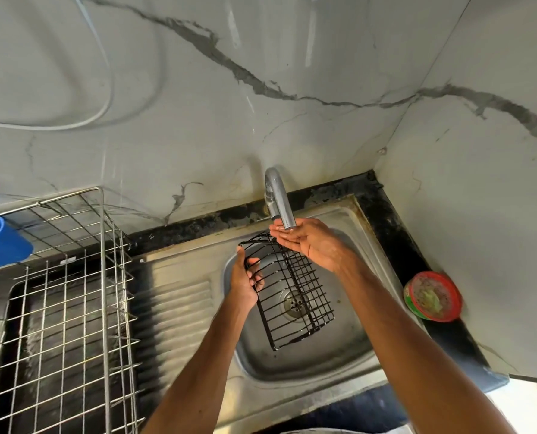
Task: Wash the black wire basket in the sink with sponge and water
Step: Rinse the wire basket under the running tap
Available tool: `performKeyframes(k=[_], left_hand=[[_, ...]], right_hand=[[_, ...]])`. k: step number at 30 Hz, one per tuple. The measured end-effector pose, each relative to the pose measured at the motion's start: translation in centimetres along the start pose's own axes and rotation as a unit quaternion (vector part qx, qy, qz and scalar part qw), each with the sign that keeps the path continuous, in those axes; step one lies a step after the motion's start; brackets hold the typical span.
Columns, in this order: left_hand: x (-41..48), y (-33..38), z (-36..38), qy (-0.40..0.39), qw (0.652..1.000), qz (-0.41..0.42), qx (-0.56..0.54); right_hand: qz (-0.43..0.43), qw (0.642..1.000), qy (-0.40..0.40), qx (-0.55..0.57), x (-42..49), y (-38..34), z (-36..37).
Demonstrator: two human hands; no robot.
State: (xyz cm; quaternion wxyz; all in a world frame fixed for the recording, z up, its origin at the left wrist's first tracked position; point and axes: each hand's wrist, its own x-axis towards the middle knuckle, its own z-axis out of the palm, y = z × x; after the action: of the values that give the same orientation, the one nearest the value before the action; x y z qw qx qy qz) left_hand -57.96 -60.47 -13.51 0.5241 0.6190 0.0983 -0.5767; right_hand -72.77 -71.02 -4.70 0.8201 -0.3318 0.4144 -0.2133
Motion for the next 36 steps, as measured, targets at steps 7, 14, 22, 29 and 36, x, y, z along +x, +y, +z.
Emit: performKeyframes(k=[7, 14, 22, 29, 36], left_hand=[[0.8, 0.5, -1.4, -0.019, 1.000, 0.003, -0.015], [0.8, 0.4, -1.9, -0.041, 0.999, 0.011, -0.011], [0.7, 1.0, -2.0, -0.046, 0.998, 0.008, -0.035], [0.2, 0.3, -1.5, -0.056, 0.997, 0.021, -0.048], [-1.0, 0.5, -2.1, -0.051, 0.995, 0.030, -0.075]], right_hand=[[0.051, 0.987, -0.075, -0.136, -1.9, 0.0, -0.8], [0.041, 0.989, -0.034, -0.138, -1.2, 0.1, -1.2], [0.053, 0.968, -0.072, -0.235, -1.3, -0.2, -1.3], [-0.072, 0.799, 0.041, -0.595, 0.0, 7.4, 2.8], [-0.106, 0.807, 0.038, -0.579, 2.1, 7.3, 1.4]])
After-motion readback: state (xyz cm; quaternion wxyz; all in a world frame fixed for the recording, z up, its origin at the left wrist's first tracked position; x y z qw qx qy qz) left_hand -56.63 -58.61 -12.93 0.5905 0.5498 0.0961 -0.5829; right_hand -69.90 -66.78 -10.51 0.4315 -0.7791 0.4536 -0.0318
